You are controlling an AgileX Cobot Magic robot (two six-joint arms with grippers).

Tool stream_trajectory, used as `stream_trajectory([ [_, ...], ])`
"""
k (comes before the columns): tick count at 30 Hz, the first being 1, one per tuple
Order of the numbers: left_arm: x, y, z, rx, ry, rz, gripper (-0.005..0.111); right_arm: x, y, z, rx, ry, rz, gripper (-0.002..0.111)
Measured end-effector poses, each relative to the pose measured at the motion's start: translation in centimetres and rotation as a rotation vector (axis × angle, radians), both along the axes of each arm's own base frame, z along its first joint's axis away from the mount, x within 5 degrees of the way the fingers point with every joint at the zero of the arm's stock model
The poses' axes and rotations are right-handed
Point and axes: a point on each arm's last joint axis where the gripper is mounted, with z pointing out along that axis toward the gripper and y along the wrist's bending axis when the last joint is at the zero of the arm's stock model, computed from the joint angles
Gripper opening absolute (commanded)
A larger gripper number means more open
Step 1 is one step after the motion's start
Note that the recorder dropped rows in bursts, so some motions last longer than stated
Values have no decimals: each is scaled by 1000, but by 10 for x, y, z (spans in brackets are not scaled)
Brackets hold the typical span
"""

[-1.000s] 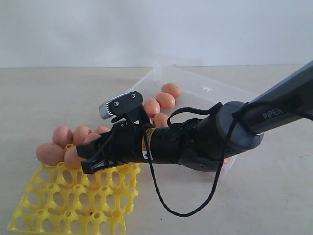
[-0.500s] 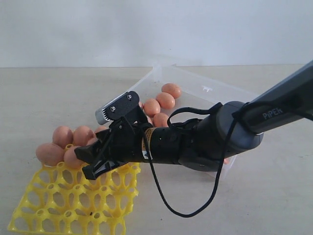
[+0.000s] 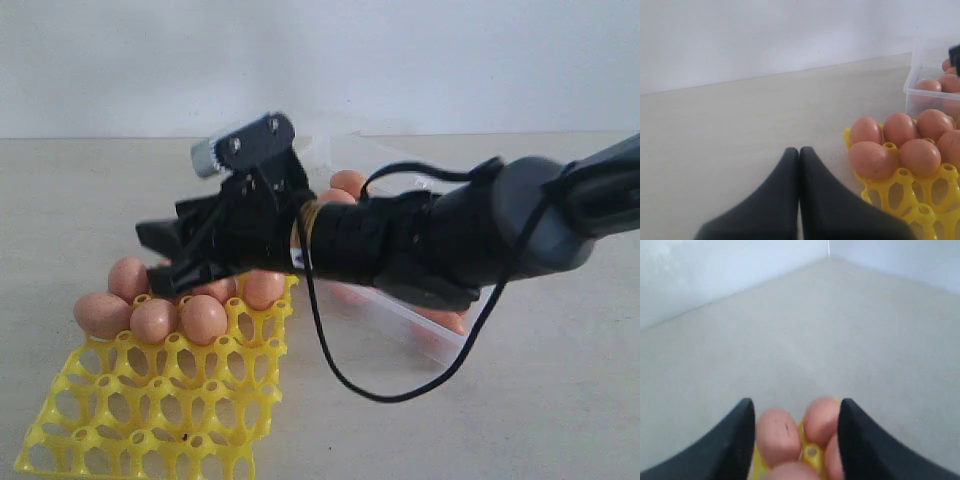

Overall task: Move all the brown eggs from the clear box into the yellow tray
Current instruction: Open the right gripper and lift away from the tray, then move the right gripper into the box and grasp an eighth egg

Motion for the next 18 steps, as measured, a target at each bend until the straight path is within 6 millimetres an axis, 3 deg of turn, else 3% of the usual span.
stream_trajectory([
  [1,0,0,0,0,0,0,-4,-1,-4,22,9,-30,-22,0],
  [3,0,0,0,0,0,0,-4,-6,-19,59,-68,-105,-88,0],
  [5,0,0,0,0,0,0,-4,-9,-38,75,-252,-159,-160,0],
  [8,0,0,0,0,0,0,-4,-5,-60,84,-550,-160,-257,0],
  [11,0,0,0,0,0,0,-4,13,-84,91,-774,-64,-401,0],
  [18,0,0,0,0,0,0,-4,83,-149,110,-891,234,-684,0],
])
